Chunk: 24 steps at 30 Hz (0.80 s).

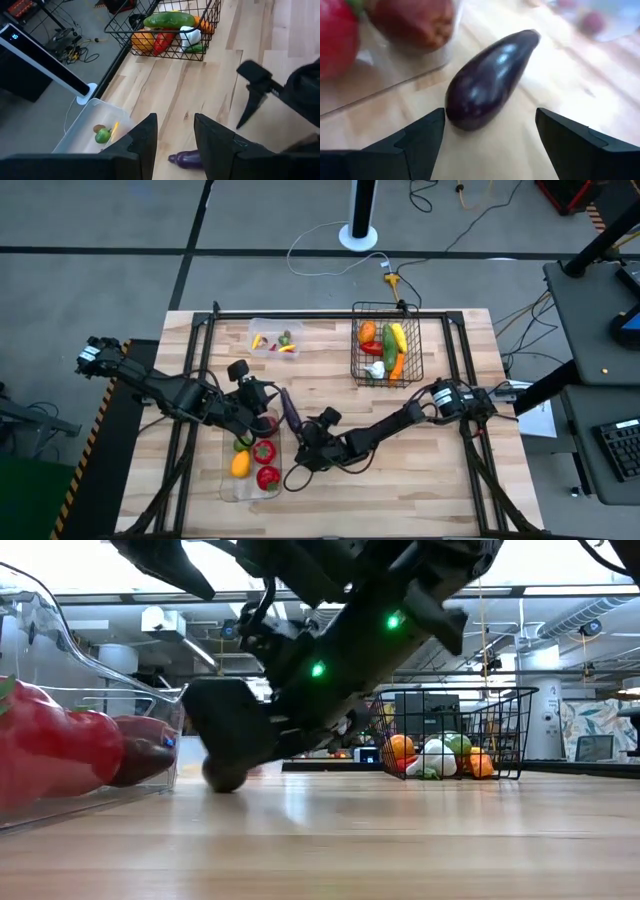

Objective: Sort produce into baskets
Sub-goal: Put the eggplant into the wire basket

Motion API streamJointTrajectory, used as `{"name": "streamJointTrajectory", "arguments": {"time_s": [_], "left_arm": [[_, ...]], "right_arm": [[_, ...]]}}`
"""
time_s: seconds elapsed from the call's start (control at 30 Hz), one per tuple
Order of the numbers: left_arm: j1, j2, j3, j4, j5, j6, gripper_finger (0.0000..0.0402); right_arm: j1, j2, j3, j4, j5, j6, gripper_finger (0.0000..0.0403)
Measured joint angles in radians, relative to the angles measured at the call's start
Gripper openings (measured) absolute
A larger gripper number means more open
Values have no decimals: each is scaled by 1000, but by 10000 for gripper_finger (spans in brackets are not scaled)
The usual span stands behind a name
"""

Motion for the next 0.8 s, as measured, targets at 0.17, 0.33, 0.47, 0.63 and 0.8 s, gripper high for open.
{"name": "streamJointTrajectory", "arguments": {"time_s": [0.17, 0.33, 0.47, 0.63, 0.8], "left_arm": [[0, 0, 0, 0, 0, -21, 113], [0, 0, -2, 0, 0, -29, 113], [-3, 0, -3, 0, 0, -33, 113], [-5, 0, -3, -1, 1, -33, 113], [-6, 0, -6, -1, 1, -31, 113]], "right_arm": [[1, -37, -2, -103, 24, 18, 300], [0, -40, -3, -112, -37, 2, 313], [-5, -44, -3, -114, -66, 6, 326], [-5, -84, -3, -128, -89, 1, 337], [-8, -126, -3, -65, -84, -84, 343]]}}
